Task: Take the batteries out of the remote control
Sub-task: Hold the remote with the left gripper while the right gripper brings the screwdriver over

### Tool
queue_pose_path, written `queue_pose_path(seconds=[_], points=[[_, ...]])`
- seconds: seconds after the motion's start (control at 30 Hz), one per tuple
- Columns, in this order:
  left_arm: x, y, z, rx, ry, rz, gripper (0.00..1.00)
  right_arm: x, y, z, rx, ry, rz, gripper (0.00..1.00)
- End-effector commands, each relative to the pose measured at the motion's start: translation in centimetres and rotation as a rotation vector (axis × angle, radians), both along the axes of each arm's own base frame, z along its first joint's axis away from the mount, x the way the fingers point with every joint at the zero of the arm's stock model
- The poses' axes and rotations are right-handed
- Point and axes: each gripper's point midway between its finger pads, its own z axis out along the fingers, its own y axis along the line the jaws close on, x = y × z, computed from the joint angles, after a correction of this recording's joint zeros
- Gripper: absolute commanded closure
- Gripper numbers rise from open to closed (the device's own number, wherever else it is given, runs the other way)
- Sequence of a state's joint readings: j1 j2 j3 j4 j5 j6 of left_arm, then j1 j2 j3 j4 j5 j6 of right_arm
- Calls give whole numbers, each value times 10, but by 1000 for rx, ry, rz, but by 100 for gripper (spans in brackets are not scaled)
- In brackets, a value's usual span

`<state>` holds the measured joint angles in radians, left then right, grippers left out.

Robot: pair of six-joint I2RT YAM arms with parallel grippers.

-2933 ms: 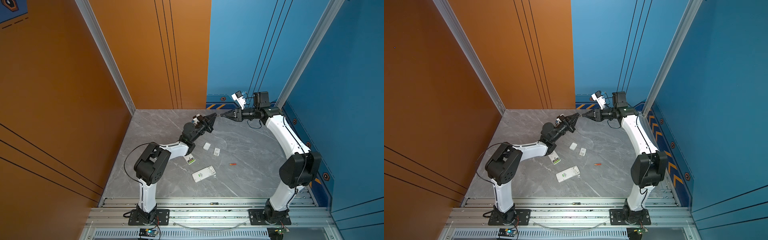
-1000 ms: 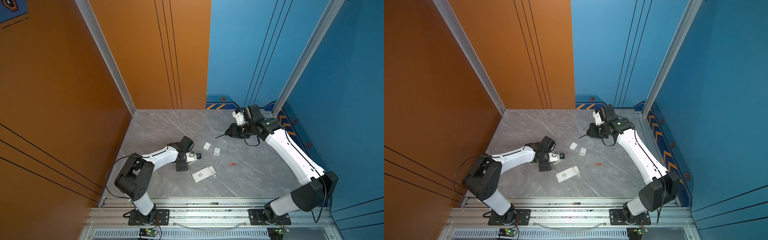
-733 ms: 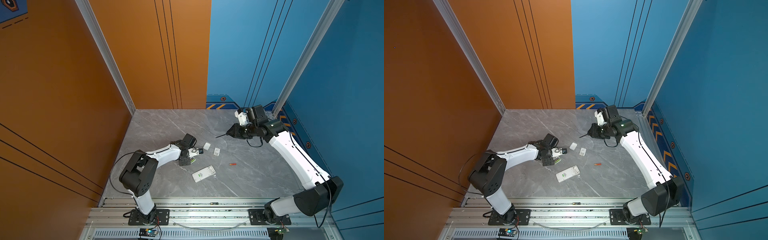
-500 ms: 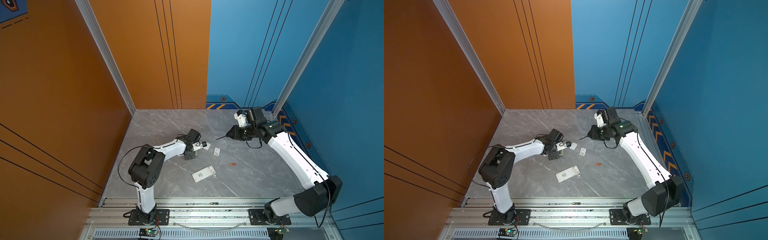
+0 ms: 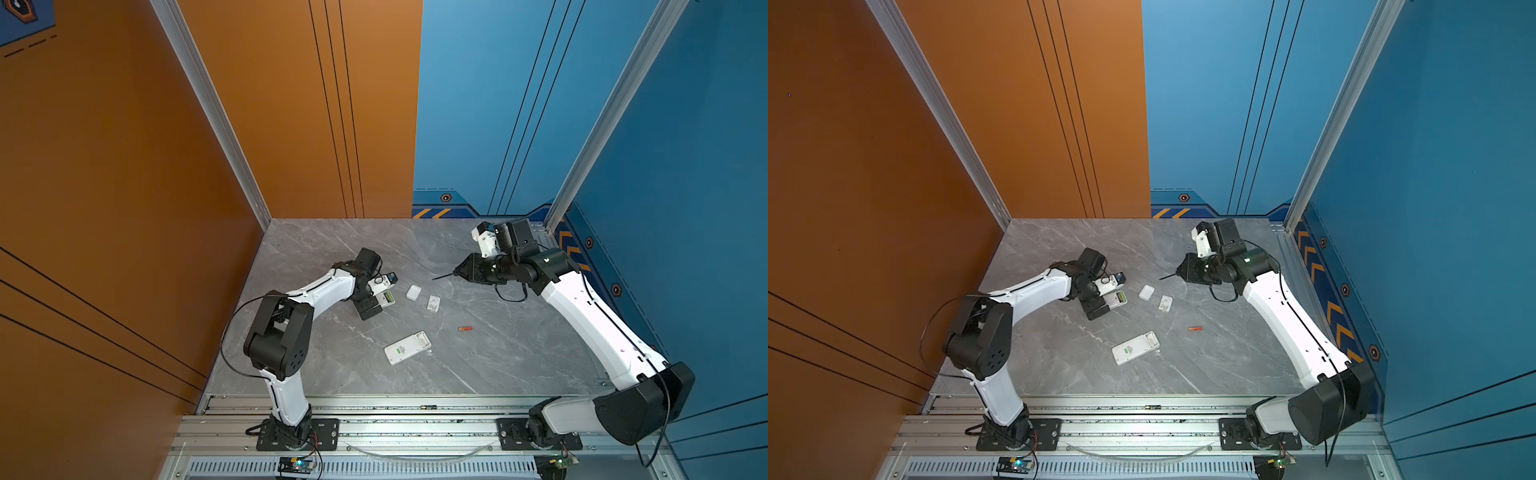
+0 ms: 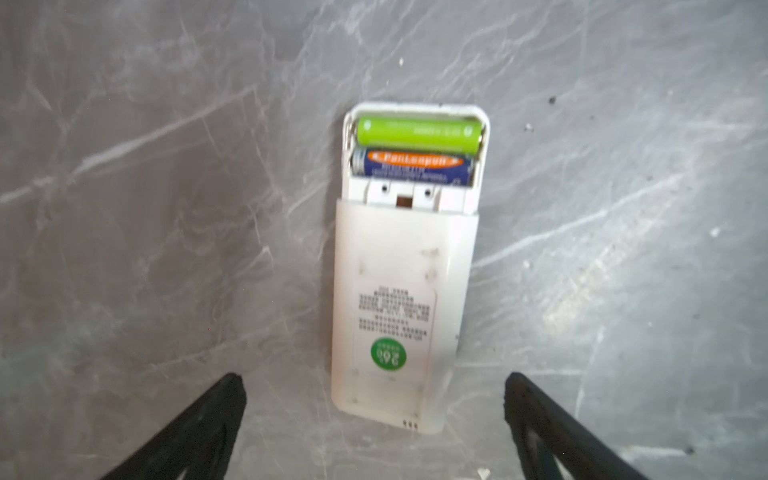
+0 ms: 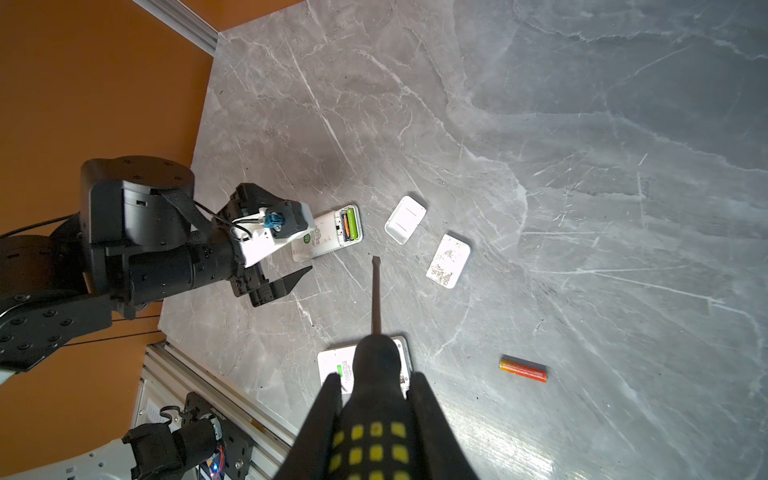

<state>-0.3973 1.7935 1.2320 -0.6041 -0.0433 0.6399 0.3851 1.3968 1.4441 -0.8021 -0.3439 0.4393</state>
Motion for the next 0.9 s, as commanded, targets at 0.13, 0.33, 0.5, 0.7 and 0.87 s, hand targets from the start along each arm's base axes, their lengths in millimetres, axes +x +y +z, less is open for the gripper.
queue_pose_path(seconds=[0.13,0.33,0.5,0.7,0.87], points=[[-28,3,-19,-95,186,70,4,6,9,14,30,-43,10,100],[-20,10,-31,-85,209,110,7,-1,23,9,28,-26,44,100],[-19,20,-39,-42,209,123,17,-12,41,-4,18,-2,66,100],[-20,10,-42,-64,194,95,35,-13,49,-14,18,11,63,100],[-20,4,-43,-61,158,76,50,-13,50,-24,-1,26,65,100]])
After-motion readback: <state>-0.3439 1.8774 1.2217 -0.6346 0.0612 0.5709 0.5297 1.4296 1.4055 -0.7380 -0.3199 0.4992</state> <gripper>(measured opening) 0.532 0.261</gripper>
